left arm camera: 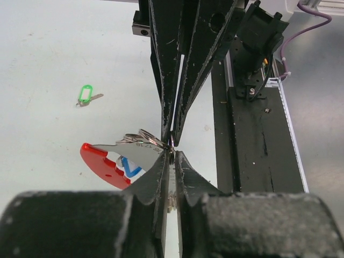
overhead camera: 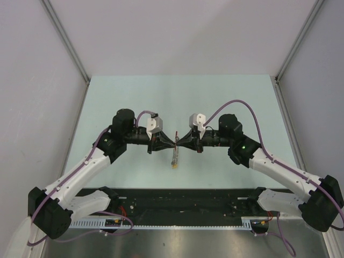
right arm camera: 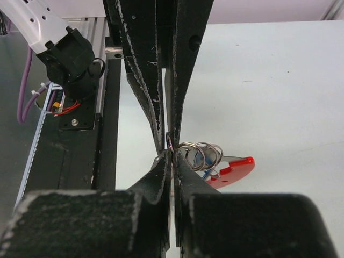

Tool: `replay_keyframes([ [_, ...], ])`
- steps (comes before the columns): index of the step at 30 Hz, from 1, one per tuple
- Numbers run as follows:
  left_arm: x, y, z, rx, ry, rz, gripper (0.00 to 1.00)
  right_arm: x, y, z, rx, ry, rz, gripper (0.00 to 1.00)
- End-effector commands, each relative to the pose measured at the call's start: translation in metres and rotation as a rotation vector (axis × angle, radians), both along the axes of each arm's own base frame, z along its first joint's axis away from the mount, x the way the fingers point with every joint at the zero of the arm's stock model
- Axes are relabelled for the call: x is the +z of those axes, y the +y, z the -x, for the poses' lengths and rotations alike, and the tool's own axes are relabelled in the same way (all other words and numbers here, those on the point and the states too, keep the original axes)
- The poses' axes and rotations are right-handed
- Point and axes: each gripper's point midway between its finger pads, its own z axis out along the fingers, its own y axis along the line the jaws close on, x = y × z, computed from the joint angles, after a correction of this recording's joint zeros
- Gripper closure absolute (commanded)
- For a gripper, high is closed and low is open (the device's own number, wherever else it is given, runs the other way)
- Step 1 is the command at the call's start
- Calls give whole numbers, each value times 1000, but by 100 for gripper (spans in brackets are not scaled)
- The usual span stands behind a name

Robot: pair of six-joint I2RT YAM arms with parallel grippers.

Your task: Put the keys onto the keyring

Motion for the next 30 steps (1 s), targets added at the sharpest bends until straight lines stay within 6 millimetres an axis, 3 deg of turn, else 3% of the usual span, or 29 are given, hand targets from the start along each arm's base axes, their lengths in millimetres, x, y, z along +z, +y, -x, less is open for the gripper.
replay_keyframes([
  [1, 15, -3, 3, -27, -50, 12, 95, 29, 4, -7, -15, -89, -46, 100],
  [2, 16, -2, 2, -22, -57, 10, 99, 28, 4, -8, -17, -85, -40, 100],
  [7, 11, 3, -7, 34, -103, -20, 100, 30, 0, -9, -40, -79, -35, 97],
  [10, 12, 6, -12, 74, -134, -16, 100, 36, -8, -12, -82, -53, -48, 77],
  [11, 15, 5, -14, 87, -142, -3, 100, 40, -12, -14, -101, -27, -60, 59],
  [14, 21, 4, -23, 155, -130, 40, 100, 43, -24, -21, -166, 41, -73, 41],
  [16, 14, 4, -23, 174, -92, 54, 100, 46, -35, -31, -262, 83, -84, 36],
  [17, 23, 1, -24, 176, -96, 97, 100, 47, -40, -35, -296, 98, -88, 33],
  [19, 22, 2, -23, 192, -81, 118, 100, 50, -58, -49, -431, 155, -110, 29],
  [21, 22, 4, -23, 216, -73, 144, 100, 48, -73, -56, -536, 209, -119, 16],
  [25, 37, 12, -26, 287, -119, 205, 99, 52, -89, -61, -637, 213, -152, 1],
  [27, 47, 17, -27, 321, -106, 253, 99, 45, -97, -63, -673, 185, -157, 0],
  [28, 49, 19, -28, 333, -102, 269, 100, 54, -101, -64, -688, 159, -207, 0],
  [29, 54, 20, -27, 337, -85, 297, 100, 41, -107, -70, -741, 181, -204, 0],
  [30, 54, 22, -25, 334, -72, 310, 100, 40, -112, -73, -778, 195, -223, 0],
])
